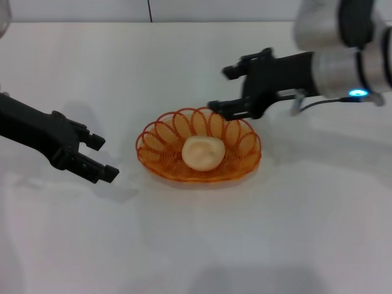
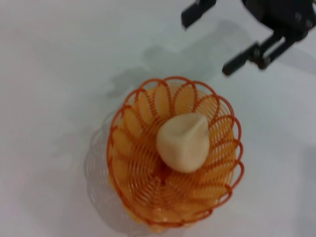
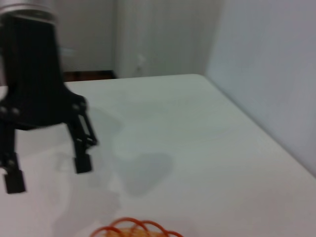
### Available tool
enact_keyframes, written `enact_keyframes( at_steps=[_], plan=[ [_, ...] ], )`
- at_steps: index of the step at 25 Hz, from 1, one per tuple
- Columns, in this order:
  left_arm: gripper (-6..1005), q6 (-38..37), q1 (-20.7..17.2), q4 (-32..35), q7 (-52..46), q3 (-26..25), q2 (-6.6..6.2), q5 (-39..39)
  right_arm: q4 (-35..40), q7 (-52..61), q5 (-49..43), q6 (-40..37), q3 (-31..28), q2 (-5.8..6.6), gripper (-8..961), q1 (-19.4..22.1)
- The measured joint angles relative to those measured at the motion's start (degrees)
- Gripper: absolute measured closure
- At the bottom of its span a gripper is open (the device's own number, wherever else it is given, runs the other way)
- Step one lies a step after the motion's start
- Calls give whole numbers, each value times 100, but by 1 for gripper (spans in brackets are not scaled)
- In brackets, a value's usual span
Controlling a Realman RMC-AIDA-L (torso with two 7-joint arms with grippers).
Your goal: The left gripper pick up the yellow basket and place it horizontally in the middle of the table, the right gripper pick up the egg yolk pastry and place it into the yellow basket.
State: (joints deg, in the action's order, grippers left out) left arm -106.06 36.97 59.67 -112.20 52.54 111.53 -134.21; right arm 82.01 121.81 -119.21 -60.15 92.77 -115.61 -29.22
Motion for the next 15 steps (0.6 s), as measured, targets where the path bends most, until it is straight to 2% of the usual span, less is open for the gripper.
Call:
enact_keyframes(
  at_steps=[7, 9, 13, 15],
  plan=[
    [111, 17, 1, 1, 78, -313, -21, 54, 172, -310, 250, -252, -725, 21, 245, 722],
    [111, 19, -1, 1, 116, -377, -24, 55, 224, -398, 369, -420, -972, 23, 190, 928],
    [111, 21, -26, 5, 182, -445, -6, 59, 157, -755, 679, -1093, -1536, 43, 79, 1176],
    [111, 20, -61, 5, 206, -454, 8, 64, 48, -1030, 870, -1506, -1825, 47, 79, 1250]
  ],
)
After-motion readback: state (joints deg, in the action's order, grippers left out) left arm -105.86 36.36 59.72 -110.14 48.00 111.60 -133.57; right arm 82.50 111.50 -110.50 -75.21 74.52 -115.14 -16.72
